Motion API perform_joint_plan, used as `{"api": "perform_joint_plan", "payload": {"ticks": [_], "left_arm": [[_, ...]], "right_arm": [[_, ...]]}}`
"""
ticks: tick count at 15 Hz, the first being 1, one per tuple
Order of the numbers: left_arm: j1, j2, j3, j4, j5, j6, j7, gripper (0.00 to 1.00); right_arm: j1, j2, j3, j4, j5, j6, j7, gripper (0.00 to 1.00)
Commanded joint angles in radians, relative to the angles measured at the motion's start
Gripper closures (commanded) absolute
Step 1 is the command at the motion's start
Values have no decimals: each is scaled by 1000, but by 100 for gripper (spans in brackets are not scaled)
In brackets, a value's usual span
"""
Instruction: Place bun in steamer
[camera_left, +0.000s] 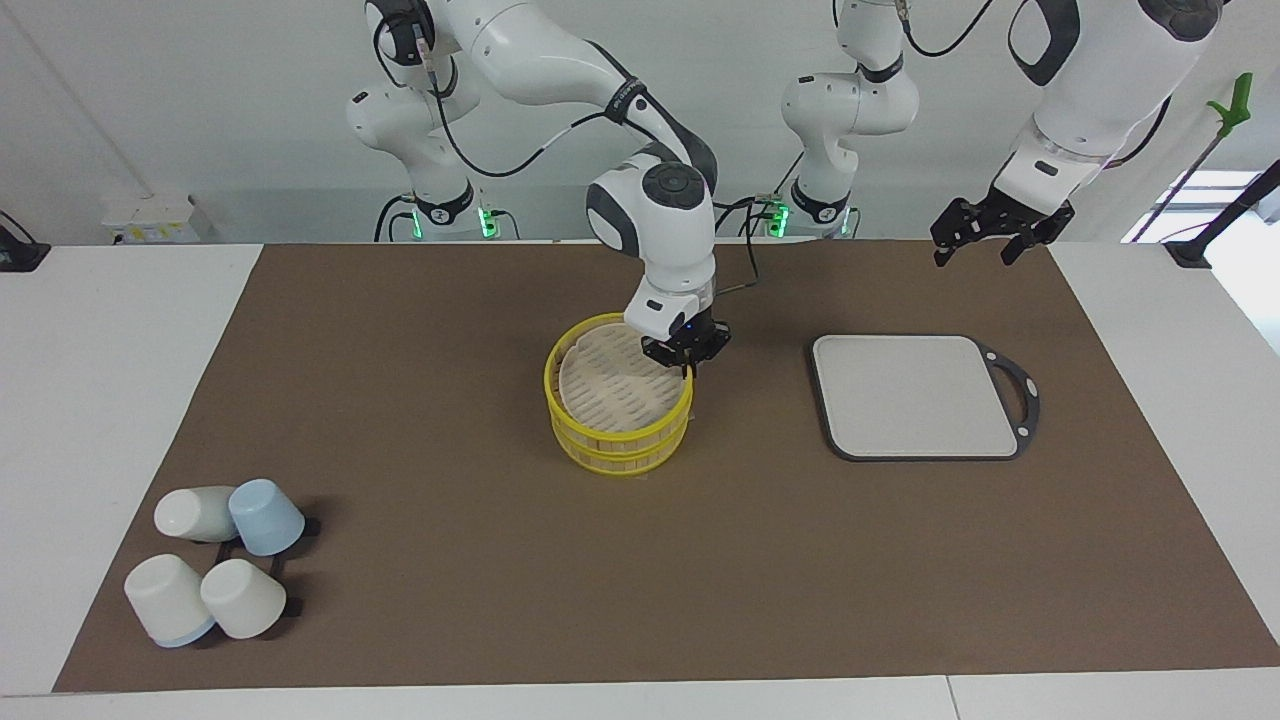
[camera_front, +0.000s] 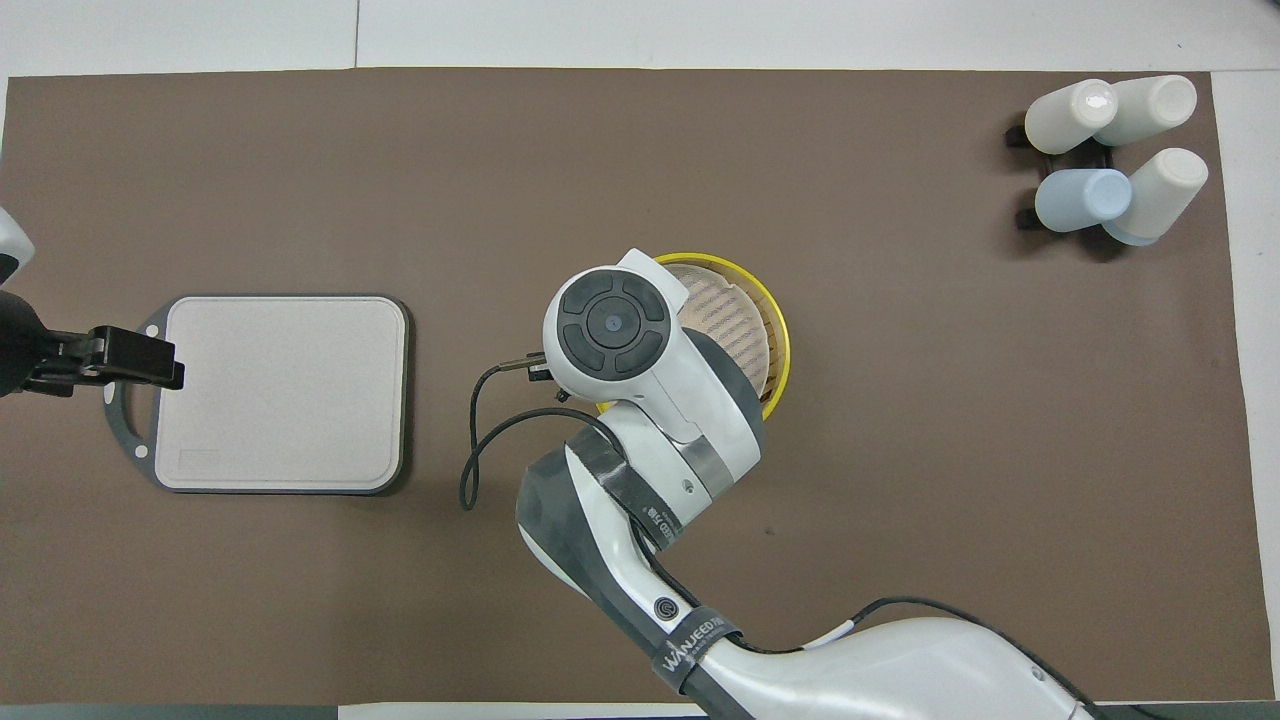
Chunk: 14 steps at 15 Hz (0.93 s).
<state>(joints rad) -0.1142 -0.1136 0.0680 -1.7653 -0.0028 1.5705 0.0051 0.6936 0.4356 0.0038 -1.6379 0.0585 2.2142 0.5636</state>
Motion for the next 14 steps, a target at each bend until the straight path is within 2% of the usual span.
{"api": "perform_joint_plan", "payload": {"ticks": [1, 2, 3, 4, 5, 7, 10, 12, 14], "left_arm": [[-12, 54, 7, 81, 27, -38, 18, 0], [-12, 64, 7, 108, 30, -49, 18, 0], [-12, 78, 9, 130, 36, -61, 19, 0], [-12, 81, 7, 142, 37, -69, 19, 0], [-12, 81, 6, 144, 37, -70, 19, 0], [-9, 63, 1, 139, 38, -69, 27, 0], [4, 45, 0, 133, 44, -60, 79, 0], [4, 45, -1, 132, 52, -60, 79, 0], [1, 46, 0, 132, 55, -58, 78, 0]], "right_arm": [[9, -26, 9, -72, 20, 70, 25, 100], [6, -26, 9, -74, 21, 70, 25, 100], [6, -26, 9, -74, 21, 70, 25, 50], [6, -26, 9, -74, 21, 68, 25, 21], [6, -26, 9, -69, 20, 68, 25, 0], [10, -24, 7, -48, 21, 55, 25, 0], [-19, -29, -5, 44, 15, -40, 24, 0], [-103, -87, -25, 87, 8, -204, -2, 0], [-230, -177, -30, 86, 7, -375, -123, 0]]}}
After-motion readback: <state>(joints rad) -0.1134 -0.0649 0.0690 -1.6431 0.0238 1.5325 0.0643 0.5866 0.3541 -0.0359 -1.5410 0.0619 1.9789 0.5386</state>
